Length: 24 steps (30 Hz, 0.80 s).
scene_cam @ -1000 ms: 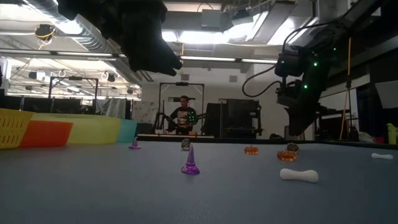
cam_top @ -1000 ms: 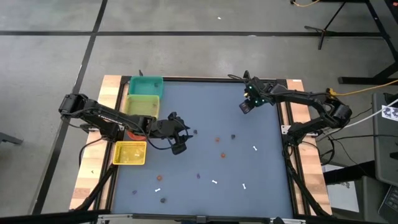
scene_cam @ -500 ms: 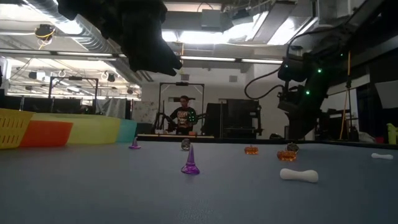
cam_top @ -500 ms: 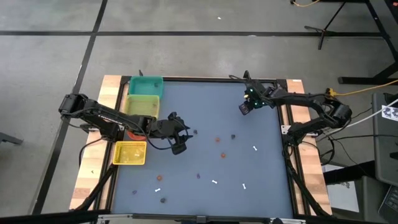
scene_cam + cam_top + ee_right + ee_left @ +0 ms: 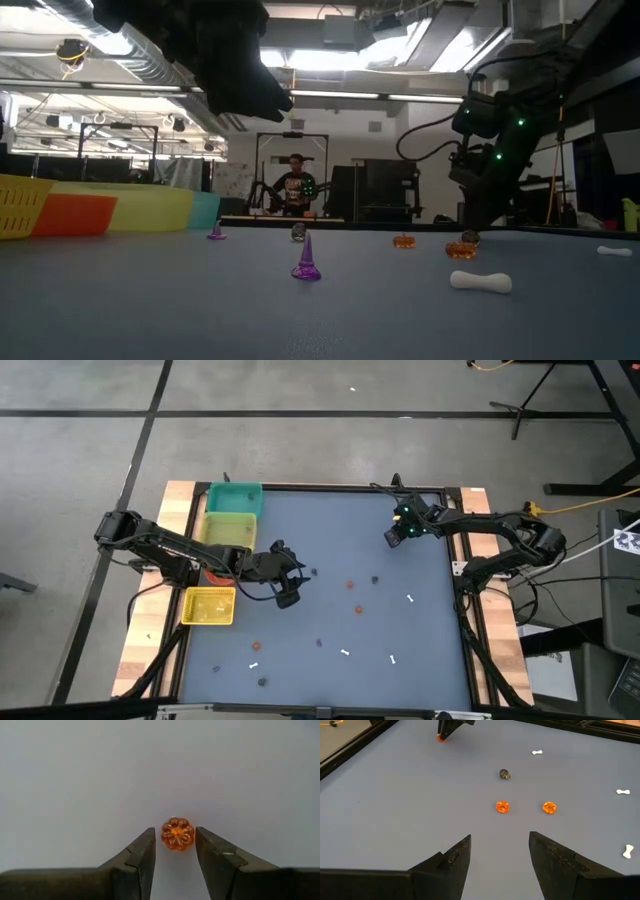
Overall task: Sort Halloween decoration
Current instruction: Put the top right orange pumpkin toy into the orange bin
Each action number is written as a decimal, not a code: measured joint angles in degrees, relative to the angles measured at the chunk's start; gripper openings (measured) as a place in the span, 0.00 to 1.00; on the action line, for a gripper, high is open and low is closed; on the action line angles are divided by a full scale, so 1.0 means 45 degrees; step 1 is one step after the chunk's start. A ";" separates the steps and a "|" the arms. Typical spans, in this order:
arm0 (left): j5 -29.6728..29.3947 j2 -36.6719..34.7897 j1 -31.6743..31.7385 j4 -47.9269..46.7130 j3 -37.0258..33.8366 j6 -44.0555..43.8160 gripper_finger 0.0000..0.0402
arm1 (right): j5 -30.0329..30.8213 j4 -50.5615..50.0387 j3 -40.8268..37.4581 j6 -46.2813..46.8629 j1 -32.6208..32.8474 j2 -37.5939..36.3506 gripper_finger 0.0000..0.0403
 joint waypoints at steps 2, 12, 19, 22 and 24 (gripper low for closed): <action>0.0000 0.0000 -0.0001 0.0000 0.0001 0.0000 0.46 | 0.0000 0.0000 -0.0076 0.0002 0.0000 0.0002 0.34; 0.0000 0.0000 -0.0001 0.0000 0.0004 0.0000 0.46 | 0.0001 0.0987 -0.0520 -0.0003 0.0000 0.0000 0.34; 0.0000 0.0000 0.0000 0.0000 0.0005 0.0000 0.46 | 0.0117 0.0971 -0.0556 -0.0008 0.0000 0.0000 0.34; 0.0004 0.0000 -0.0001 -0.0004 0.0005 0.0000 0.46 | 0.0121 0.0971 -0.0556 -0.0008 0.0000 0.0000 0.34; 0.0000 0.0000 0.0000 -0.0002 0.0005 0.0000 0.46 | 0.0144 0.0986 -0.0554 -0.0005 0.0000 0.0075 0.34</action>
